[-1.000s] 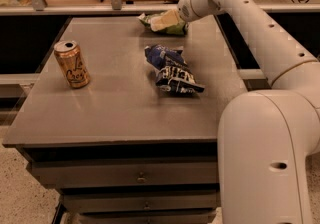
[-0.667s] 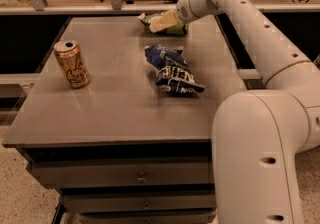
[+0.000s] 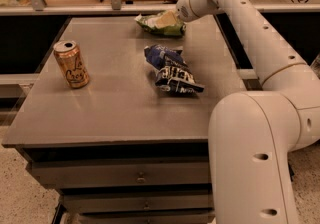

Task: Pick green jalapeno chip bag

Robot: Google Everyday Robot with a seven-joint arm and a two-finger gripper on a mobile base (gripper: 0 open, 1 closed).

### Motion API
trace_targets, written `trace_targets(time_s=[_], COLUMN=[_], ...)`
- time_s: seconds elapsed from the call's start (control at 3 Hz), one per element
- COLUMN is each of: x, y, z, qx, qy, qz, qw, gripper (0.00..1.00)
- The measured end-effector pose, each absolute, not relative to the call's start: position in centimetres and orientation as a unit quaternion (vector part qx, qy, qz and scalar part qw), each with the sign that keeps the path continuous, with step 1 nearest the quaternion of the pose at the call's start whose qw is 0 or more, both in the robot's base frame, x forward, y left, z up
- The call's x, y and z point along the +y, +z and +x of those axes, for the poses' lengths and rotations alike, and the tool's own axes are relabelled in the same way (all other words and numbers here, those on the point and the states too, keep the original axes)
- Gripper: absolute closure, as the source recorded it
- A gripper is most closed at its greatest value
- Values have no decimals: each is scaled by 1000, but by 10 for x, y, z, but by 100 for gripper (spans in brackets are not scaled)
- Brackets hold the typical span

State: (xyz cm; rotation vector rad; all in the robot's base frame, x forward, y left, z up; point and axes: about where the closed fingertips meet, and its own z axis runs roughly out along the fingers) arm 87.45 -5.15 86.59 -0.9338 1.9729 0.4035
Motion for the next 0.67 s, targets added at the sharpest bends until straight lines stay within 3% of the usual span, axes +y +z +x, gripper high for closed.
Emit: trace_targets(time_s=[0.67], x=[-46], y=[888], z=[875], qx=[765], qy=[181], qz=[-399], qw=[473], gripper=[88])
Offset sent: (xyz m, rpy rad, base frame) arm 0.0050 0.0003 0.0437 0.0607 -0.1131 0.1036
